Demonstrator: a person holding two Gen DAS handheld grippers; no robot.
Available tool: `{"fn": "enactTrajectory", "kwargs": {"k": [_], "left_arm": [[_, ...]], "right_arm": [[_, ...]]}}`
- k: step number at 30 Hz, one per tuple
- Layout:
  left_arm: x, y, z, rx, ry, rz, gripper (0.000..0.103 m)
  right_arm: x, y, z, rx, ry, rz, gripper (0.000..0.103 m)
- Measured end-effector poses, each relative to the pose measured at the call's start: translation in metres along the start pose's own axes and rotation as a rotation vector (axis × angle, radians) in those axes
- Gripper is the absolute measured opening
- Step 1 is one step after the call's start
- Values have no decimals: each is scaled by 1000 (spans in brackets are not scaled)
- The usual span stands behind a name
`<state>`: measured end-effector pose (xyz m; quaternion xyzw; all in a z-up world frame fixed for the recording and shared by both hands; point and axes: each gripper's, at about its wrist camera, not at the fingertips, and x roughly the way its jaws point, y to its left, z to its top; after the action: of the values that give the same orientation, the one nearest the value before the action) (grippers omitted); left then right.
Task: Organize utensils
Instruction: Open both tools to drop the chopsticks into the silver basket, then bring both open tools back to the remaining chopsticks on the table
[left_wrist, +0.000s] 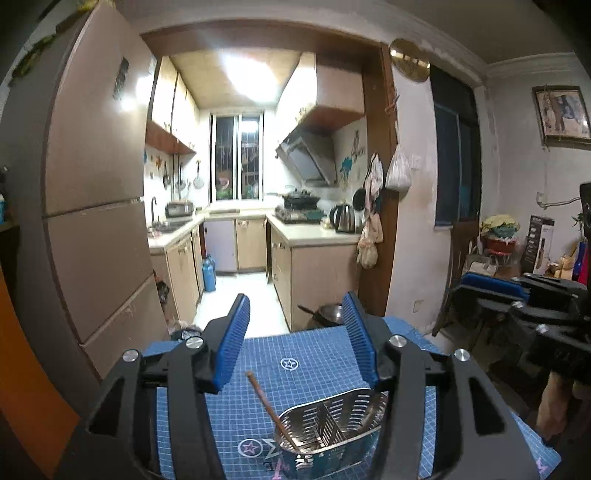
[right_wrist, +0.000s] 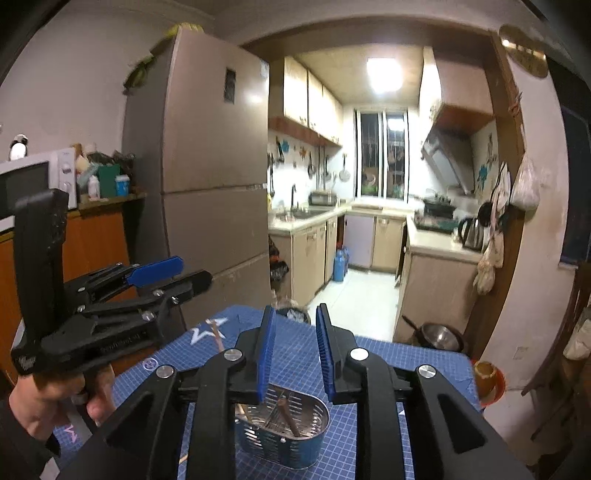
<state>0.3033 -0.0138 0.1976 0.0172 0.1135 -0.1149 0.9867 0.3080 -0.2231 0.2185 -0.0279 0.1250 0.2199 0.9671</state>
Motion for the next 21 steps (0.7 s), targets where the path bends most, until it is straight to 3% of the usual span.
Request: {"fn": "enactTrajectory", "kwargs": {"k": [2, 5, 10, 14, 16, 21], "left_arm": [[-31, 2, 4, 18, -37, 0, 51], [-93, 9, -2, 74, -109, 22, 61], [-177, 36, -51, 140, -128, 98, 69], [-203, 58, -111, 125, -46, 157, 70], [-202, 70, -151, 92, 37, 175, 70], [-187, 91, -227, -24, 215, 182, 70]], "right_arm": [[-42, 9, -8, -15, -44, 2, 30], [-93, 22, -36, -51, -71, -1, 31], [-162, 42, -138, -36, -42, -60, 31], [-175, 49, -229, 52, 74, -109, 30], [-176, 52, -271, 98, 143, -133, 25], [-165, 66, -322, 134, 262, -127, 19]]}}
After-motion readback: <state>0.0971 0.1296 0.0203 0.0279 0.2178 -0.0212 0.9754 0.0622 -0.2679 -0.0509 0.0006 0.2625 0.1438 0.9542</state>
